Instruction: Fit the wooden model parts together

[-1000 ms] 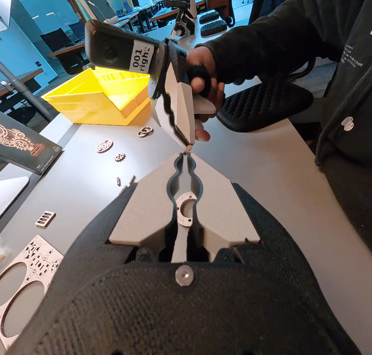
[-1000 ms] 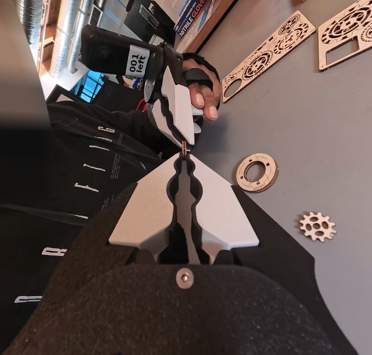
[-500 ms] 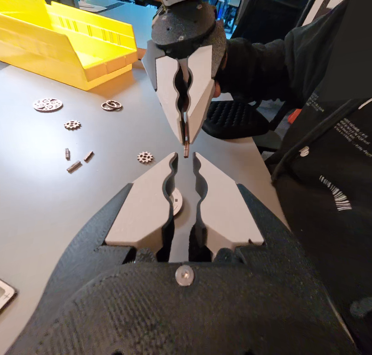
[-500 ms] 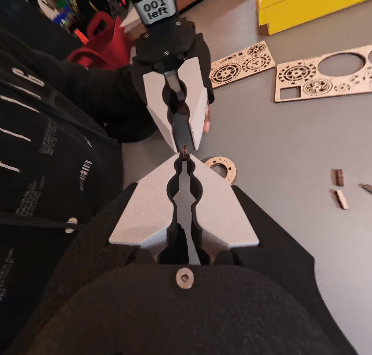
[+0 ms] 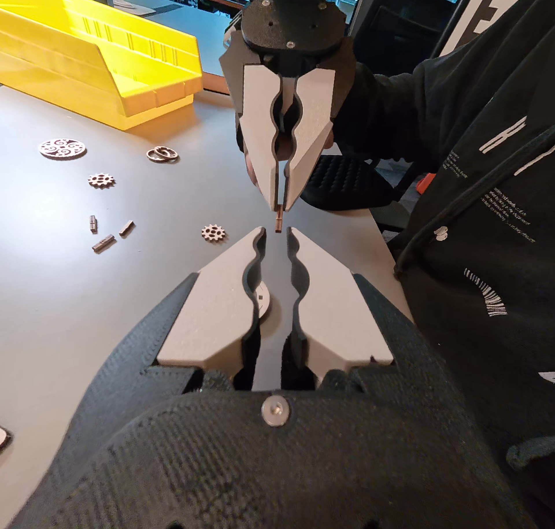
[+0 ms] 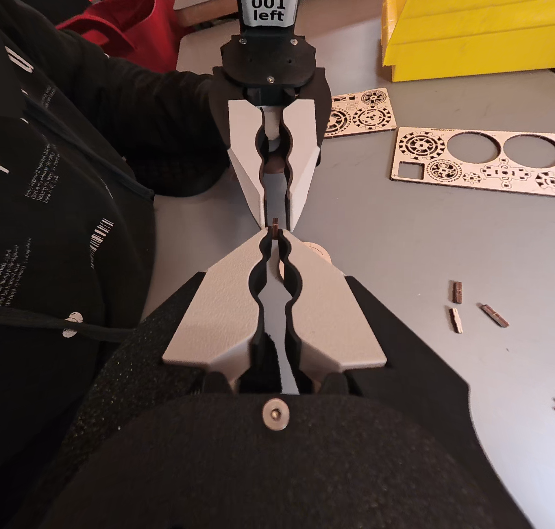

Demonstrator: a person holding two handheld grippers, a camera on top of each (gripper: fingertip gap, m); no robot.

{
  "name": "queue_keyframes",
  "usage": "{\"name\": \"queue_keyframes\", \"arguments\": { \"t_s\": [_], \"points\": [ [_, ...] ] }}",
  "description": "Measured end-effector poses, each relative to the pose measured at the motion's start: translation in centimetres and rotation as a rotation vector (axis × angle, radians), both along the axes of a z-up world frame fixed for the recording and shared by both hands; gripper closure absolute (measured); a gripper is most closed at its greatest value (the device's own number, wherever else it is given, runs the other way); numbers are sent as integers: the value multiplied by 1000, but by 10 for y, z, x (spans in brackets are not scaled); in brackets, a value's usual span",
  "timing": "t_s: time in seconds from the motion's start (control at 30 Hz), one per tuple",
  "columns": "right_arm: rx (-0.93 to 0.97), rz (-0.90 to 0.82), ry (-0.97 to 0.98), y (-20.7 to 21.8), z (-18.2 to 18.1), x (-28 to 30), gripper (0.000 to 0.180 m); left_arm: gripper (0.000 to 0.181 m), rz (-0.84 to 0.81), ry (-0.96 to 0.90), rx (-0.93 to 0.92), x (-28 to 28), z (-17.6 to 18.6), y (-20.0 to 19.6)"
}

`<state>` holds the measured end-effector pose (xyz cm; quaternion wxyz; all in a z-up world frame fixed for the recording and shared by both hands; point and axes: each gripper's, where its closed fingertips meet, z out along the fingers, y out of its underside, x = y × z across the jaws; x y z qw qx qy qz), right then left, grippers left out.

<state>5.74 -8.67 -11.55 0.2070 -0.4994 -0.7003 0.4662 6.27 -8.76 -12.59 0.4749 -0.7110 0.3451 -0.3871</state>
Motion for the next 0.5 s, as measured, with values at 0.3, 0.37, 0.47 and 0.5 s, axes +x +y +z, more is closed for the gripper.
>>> {"name": "queue_keyframes", "arguments": {
  "t_s": [0.3, 0.37, 0.47, 0.5],
  "points": [
    [31, 1, 46, 1, 7, -1, 179, 179, 10, -18, 37, 1, 8, 0],
    [25, -20, 76, 3, 12, -2, 178, 179, 35, -36, 64, 0, 13, 3],
    [9, -42, 112, 5, 18, -3, 169, 179, 52, -76, 97, -2, 22, 4],
    [8, -50, 120, 6, 18, -4, 166, 179, 51, -90, 103, -2, 25, 4]
  ]
}}
